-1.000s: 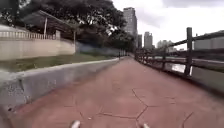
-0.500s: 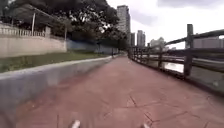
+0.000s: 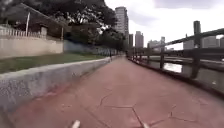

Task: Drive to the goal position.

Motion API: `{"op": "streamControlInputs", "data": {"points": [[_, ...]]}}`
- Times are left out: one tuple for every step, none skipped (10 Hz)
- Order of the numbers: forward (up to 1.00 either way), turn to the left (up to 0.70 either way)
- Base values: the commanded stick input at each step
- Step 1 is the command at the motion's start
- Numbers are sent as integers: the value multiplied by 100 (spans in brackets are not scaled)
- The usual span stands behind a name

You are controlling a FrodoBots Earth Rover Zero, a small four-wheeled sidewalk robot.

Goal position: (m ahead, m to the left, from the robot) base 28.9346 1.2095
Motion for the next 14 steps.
{"op": "streamControlInputs", "data": {"points": [[70,-15],[70,0],[70,0],[70,0],[70,0],[70,0],[70,0],[70,0],[70,0],[70,0],[70,0],[70,0],[70,-4],[70,-20]]}}
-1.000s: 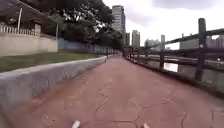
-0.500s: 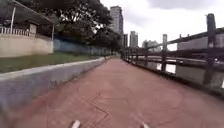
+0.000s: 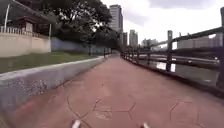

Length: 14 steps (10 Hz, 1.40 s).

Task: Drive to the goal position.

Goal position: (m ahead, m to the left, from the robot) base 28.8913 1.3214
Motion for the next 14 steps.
{"op": "streamControlInputs", "data": {"points": [[70,-34],[70,-34],[70,-34],[70,-33],[70,-9],[70,0],[70,0],[70,0],[70,0],[70,0],[70,0],[70,0],[70,0],[70,0]]}}
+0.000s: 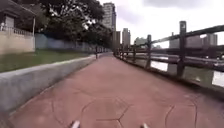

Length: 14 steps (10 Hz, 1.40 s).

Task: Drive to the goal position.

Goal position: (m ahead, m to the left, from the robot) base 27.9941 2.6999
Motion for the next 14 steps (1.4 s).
{"op": "streamControlInputs", "data": {"points": [[70,0],[70,0],[70,0],[70,0],[70,0],[70,0],[70,0],[70,0],[70,0],[70,0],[70,0],[70,0],[70,0],[70,0]]}}
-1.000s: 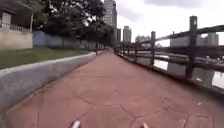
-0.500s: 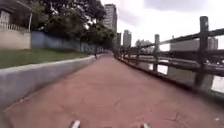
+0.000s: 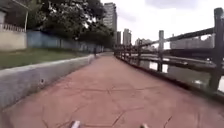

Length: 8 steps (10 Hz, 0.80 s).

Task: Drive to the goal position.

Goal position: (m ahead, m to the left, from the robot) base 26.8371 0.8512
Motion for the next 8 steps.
{"op": "streamControlInputs", "data": {"points": [[70,0],[70,0],[70,0],[70,0],[70,0],[70,0],[70,0],[70,0]]}}
